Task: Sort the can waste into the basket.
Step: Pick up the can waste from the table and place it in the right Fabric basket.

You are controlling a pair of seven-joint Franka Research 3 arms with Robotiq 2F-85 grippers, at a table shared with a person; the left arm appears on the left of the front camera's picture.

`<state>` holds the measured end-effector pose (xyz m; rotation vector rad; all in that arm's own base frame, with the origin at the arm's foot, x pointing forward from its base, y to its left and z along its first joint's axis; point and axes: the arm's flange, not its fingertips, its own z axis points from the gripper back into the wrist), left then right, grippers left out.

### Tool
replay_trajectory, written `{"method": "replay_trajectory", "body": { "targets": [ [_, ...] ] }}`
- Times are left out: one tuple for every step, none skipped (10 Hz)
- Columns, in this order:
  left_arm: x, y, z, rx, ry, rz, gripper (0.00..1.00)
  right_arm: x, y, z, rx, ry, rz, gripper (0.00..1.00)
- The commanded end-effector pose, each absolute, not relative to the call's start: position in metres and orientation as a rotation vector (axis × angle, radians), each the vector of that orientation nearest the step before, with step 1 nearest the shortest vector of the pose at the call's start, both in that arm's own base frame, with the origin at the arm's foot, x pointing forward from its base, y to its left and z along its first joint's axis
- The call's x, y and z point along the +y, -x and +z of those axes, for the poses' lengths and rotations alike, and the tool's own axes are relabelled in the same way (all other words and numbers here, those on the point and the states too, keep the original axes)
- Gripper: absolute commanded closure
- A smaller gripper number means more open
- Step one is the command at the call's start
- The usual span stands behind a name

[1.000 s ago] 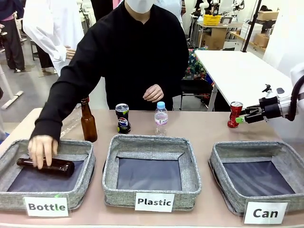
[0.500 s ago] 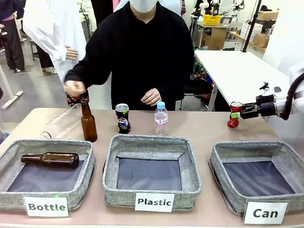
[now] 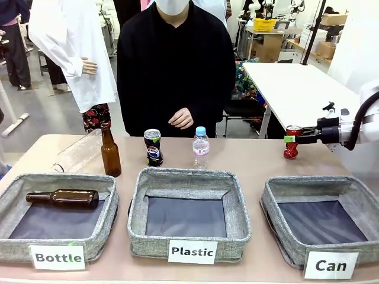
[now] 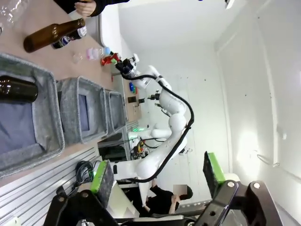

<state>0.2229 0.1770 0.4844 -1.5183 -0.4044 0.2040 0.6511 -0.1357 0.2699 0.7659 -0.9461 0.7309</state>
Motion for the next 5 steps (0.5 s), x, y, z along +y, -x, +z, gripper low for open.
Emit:
{"method": "replay_trajectory", "body": {
  "targets": [
    [0.1751,-0.2235,0.4906,-0.412,1.536,0.218,0.0,-0.1342,-0.6567,0.2701,-0.959,-0.758,0.729,0.57],
    [0.1751,-0.2235,0.4906,-0.412,1.536,0.218,0.0,-0.1335,-0.6566,0.2703,-0.959,-0.756,0.73,0.68],
    [0.1751,-0.2235,0.4906,-0.412,1.536,0.218,0.0,-0.1329,-0.6579,0.2703,-0.953,-0.755,0.729,0.91],
    [0.1751,-0.2235,0.4906,-0.412,1.536,0.218,0.0,-0.1328,-0.6575,0.2704,-0.947,-0.759,0.731,1.0],
    [0.1751,-0.2235,0.4906,-0.412,1.536,0.218,0.0,-0.1317,-0.6566,0.2711,-0.944,-0.762,0.731,1.0]
  ]
}}
